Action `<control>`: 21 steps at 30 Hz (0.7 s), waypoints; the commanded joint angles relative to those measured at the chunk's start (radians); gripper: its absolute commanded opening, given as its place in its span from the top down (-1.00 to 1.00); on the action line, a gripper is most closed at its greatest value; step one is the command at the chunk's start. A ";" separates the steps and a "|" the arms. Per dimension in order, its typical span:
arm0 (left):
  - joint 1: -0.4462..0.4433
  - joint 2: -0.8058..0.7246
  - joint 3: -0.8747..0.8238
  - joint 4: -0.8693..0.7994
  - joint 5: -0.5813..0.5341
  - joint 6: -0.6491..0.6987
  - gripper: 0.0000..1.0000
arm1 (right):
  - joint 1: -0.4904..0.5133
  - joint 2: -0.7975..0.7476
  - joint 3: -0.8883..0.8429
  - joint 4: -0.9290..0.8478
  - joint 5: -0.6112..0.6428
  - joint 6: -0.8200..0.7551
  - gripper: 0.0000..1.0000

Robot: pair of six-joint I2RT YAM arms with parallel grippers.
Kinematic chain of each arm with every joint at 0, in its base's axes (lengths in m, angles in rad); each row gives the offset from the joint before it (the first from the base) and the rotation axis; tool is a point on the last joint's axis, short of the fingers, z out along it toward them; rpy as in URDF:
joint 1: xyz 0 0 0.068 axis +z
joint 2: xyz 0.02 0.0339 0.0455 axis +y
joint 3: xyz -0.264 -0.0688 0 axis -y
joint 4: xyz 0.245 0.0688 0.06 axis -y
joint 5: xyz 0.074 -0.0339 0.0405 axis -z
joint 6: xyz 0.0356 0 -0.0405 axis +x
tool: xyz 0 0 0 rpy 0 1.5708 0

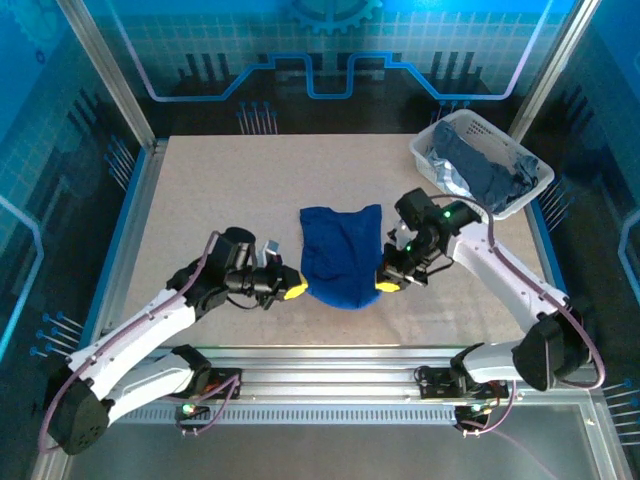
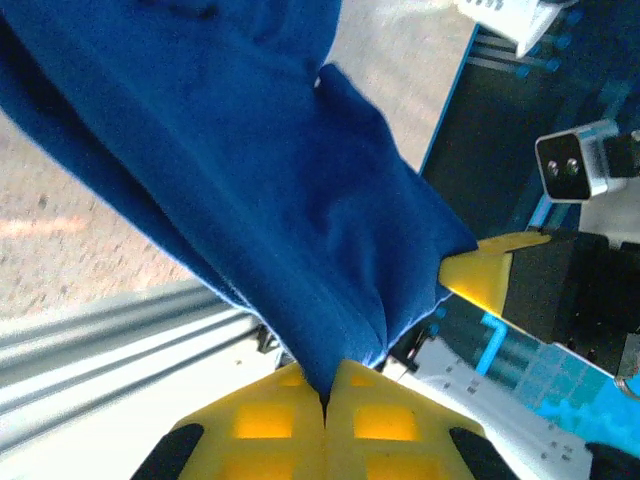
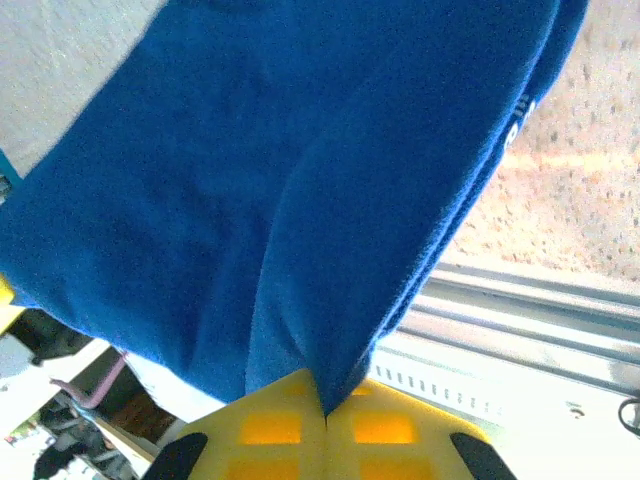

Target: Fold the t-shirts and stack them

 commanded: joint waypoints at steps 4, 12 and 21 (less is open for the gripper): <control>0.102 0.146 0.134 0.099 -0.032 -0.046 1.00 | -0.097 0.133 0.163 -0.054 -0.017 0.050 1.00; 0.199 0.463 0.378 0.064 0.005 0.009 1.00 | -0.200 0.374 0.370 -0.002 0.007 0.057 1.00; 0.293 0.881 0.655 0.106 -0.018 0.071 1.00 | -0.269 0.830 0.798 0.089 0.044 0.053 1.00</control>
